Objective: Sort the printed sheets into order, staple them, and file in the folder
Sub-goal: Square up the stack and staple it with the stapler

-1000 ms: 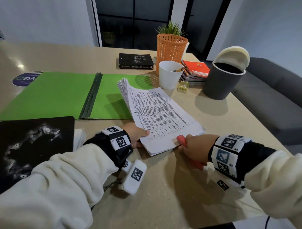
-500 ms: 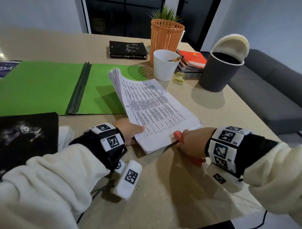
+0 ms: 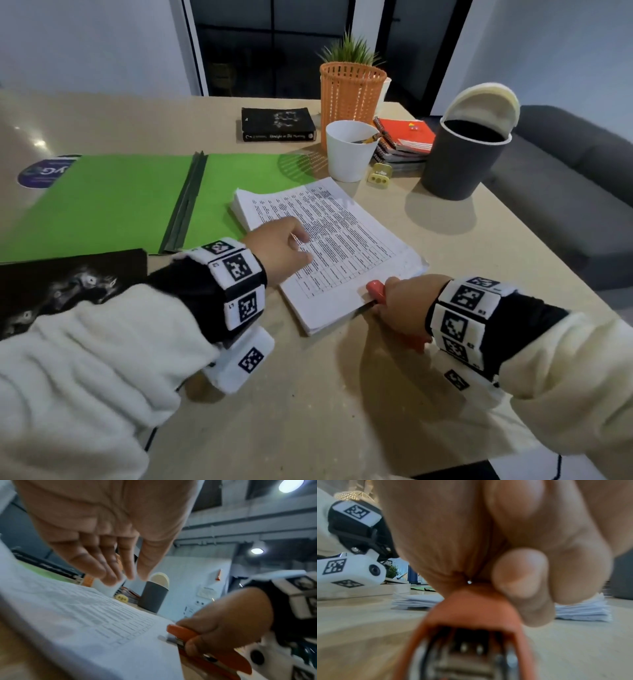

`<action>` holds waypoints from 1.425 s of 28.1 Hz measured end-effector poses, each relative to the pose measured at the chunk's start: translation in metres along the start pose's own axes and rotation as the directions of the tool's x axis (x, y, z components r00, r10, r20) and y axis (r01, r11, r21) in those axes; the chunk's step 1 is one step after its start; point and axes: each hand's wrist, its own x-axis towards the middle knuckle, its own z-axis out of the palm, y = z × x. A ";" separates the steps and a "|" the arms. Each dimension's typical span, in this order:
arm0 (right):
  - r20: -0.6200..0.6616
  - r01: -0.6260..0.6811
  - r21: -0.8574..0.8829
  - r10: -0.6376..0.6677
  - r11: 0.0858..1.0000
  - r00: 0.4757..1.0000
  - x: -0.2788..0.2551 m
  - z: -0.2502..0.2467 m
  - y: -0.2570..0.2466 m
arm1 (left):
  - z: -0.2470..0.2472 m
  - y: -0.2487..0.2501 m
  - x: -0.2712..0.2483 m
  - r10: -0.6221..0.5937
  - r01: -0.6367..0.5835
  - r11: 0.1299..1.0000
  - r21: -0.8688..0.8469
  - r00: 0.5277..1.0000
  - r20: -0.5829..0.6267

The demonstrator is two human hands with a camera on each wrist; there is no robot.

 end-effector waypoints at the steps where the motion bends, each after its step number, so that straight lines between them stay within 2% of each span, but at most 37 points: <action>1: 0.001 -0.008 0.021 0.008 1.000 1.000 0.002 0.001 0.000 | 0.004 0.012 0.003 0.075 -0.080 0.994 0.078 0.995 0.068; 3: 0.001 -0.035 0.063 0.035 0.997 0.999 0.009 0.006 0.001 | 0.016 0.032 0.011 0.137 -0.176 0.962 0.210 0.972 0.190; 6: -0.020 -0.047 0.076 0.049 0.996 0.999 0.015 0.010 0.003 | 0.036 0.055 0.024 0.141 -0.277 0.888 0.368 0.925 0.354; 10: -0.032 -0.045 0.028 0.046 0.999 0.998 0.017 0.011 0.002 | 0.049 0.066 0.037 0.114 -0.330 0.865 0.377 0.862 0.493; 13: -0.002 -0.014 0.003 0.014 1.000 1.000 0.014 0.006 0.002 | 0.050 0.065 0.049 0.071 -0.304 0.904 0.302 0.802 0.593; 18: 0.012 0.015 -0.008 -0.015 1.000 1.000 0.014 0.003 0.004 | 0.054 0.057 0.061 0.004 -0.161 0.972 0.171 0.741 0.671; 21: 0.027 0.032 -0.031 -0.032 0.999 0.999 0.016 0.002 0.004 | 0.055 0.060 0.069 -0.049 -0.080 0.985 0.156 0.730 0.682; 25: 0.048 0.067 -0.046 -0.065 0.997 0.997 0.016 0.002 0.006 | 0.059 0.064 0.079 -0.091 -0.093 0.971 0.219 0.706 0.703; 32: 0.149 0.091 -0.041 -0.084 0.995 0.985 0.021 -0.006 0.008 | 0.066 0.060 0.086 -0.130 -0.024 0.979 0.203 0.695 0.707; 34: 0.143 0.090 -0.043 -0.083 0.995 0.986 0.020 -0.005 0.007 | 0.063 0.059 0.083 -0.128 0.010 0.986 0.169 0.696 0.707; 38: 0.066 0.083 -0.045 -0.080 0.996 0.995 0.018 0.000 0.007 | 0.059 0.057 0.076 -0.107 0.031 0.992 0.124 0.731 0.674; 40: 0.050 0.084 -0.026 -0.083 0.996 0.995 0.015 -0.001 0.007 | 0.057 0.057 0.073 -0.100 0.030 0.993 0.114 0.726 0.681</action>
